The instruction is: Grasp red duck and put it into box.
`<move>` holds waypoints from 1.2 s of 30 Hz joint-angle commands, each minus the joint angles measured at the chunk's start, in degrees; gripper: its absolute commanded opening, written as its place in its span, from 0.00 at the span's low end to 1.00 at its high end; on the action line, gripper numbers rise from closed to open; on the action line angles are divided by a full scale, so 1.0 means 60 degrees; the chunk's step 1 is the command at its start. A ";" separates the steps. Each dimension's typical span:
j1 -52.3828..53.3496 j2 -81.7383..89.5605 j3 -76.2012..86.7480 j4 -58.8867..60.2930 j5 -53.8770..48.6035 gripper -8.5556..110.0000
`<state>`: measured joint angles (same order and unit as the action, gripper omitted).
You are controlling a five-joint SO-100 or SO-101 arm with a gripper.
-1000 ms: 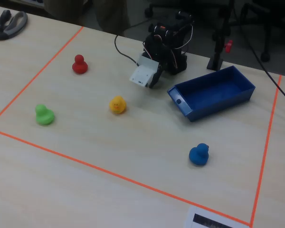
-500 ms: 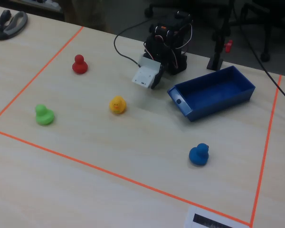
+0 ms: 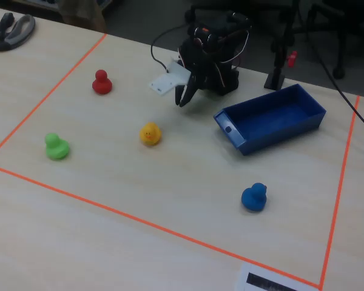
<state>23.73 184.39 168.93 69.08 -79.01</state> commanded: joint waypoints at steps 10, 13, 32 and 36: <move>0.3413 -0.5962 -0.6724 -0.2153 0.0117 0.35; 0.4131 -0.6753 -0.7998 -0.2432 0.0044 0.40; 0.7515 -1.1162 -1.1060 -0.6416 0.0879 0.45; 0.8013 -1.1865 -1.0488 -0.7632 0.0410 0.46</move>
<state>70.05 114.52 106.08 26.89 -74.62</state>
